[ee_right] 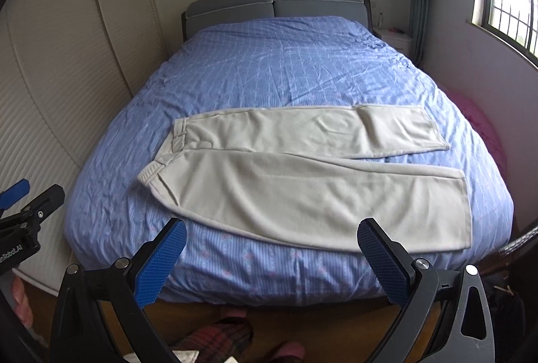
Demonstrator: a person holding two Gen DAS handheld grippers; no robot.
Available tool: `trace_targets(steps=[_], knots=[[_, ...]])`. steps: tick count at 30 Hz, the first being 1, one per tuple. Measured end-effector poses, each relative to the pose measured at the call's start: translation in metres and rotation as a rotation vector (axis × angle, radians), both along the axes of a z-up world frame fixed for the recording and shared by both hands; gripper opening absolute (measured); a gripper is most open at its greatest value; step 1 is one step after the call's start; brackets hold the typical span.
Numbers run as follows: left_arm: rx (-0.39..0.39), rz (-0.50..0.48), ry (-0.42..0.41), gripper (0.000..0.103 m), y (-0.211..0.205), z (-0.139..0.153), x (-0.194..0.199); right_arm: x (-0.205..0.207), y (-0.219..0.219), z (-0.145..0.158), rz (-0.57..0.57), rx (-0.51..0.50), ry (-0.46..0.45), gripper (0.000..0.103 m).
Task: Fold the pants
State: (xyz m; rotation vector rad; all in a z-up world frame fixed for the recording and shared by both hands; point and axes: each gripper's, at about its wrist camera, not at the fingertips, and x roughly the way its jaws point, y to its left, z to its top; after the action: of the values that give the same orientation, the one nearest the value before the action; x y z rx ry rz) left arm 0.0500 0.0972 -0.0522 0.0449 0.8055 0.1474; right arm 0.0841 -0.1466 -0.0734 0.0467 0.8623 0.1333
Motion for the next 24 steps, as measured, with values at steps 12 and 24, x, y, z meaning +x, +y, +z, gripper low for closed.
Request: trace_targets(steps=[12,24], knots=[[-0.01,-0.084,0.197,0.103,0.067,-0.128,0.121,0.077,0.052,-0.116,-0.214,0.053,0.234,0.102],[-0.146,-0.023,0.387,0.102,0.082,-0.249,0.187,0.119,0.038,-0.254,-0.476,0.203,0.405,0.094]])
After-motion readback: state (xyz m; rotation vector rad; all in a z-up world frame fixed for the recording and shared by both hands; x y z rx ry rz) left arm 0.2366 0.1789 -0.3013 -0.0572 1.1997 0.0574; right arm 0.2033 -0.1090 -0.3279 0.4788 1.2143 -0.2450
